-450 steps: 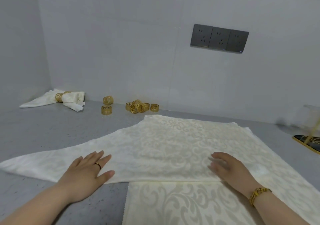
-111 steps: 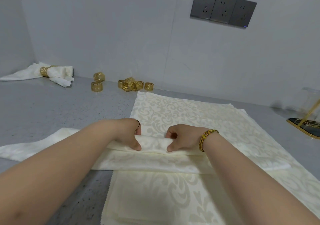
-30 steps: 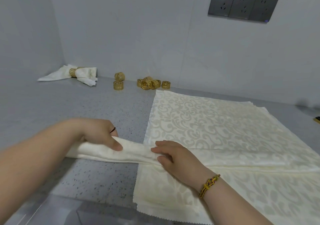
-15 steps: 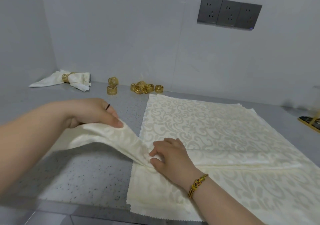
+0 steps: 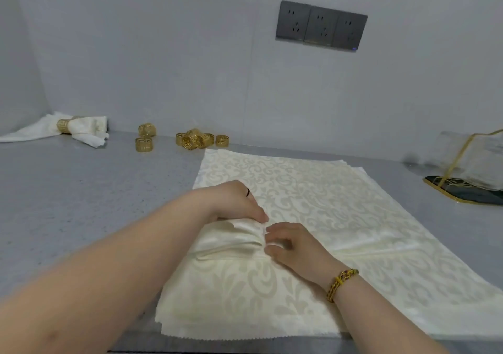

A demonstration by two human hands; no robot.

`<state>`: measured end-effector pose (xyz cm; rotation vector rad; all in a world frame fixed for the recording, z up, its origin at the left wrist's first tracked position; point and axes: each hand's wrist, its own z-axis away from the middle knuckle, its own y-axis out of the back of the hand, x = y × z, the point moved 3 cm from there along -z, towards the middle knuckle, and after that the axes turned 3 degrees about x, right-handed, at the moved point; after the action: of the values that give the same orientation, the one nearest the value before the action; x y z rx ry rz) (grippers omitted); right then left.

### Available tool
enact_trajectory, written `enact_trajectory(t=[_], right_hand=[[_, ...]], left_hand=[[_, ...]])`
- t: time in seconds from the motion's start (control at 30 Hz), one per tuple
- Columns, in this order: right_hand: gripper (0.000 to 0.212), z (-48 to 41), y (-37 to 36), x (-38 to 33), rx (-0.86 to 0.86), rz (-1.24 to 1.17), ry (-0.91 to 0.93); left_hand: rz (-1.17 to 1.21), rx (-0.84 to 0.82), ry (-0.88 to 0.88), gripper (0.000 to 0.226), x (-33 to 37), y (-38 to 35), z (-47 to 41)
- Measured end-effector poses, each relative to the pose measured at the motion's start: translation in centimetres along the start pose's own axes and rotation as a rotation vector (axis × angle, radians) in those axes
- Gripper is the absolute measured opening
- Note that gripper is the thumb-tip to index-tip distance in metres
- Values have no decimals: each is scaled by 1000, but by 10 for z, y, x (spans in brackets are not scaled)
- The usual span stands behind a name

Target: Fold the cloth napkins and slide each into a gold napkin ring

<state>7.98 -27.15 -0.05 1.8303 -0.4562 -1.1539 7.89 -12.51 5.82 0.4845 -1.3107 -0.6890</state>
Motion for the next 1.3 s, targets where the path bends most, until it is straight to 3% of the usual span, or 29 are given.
enact_trajectory(t=[0.1, 0.23, 0.33, 0.47, 0.53, 0.6, 0.67, 0.73, 0.8, 0.93, 1.07, 1.13, 1.2, 1.23, 1.3], right_hand=[[21, -1, -6, 5, 34, -93, 62], [13, -1, -6, 5, 16, -102, 64], [36, 0, -5, 6, 2, -118, 48], [57, 18, 7, -5, -30, -368, -44], [73, 27, 7, -16, -57, -332, 0], [89, 29, -1, -26, -41, -148, 22], [87, 23, -14, -34, 122, 45, 65], [65, 18, -20, -35, 393, 191, 107], [49, 17, -20, -32, 526, 219, 118], [11, 26, -8, -23, 499, -80, -14], [36, 41, 8, 0, 609, -556, -283], [34, 52, 18, 8, 657, -567, -368], [17, 64, 25, 16, 653, -532, -434], [10, 69, 29, 20, 645, -499, -468], [19, 78, 35, 29, 602, -360, -540]], left_hand=[[-43, -78, 14, 18, -4, -18, -4], [-100, -118, 21, 48, -11, -20, -2], [168, -218, 93, 54, -20, -15, 1], [461, -274, 133, 42, -34, -11, -1], [520, -303, 121, 40, -37, -12, -1], [538, -319, 98, 43, -36, -12, -1], [563, -313, 86, 44, -37, -12, 0], [618, -289, 85, 41, -40, -11, -2], [647, -201, 54, 33, -44, -12, -5], [492, -35, -93, 16, -46, -16, -6], [292, -1, -199, 24, -46, -23, 0], [167, 51, -311, 18, -49, -29, 5], [-44, 87, -427, 13, -48, -37, 13], [-206, 93, -494, 23, -47, -43, 17], [-472, 211, -613, 55, -45, -50, 21]])
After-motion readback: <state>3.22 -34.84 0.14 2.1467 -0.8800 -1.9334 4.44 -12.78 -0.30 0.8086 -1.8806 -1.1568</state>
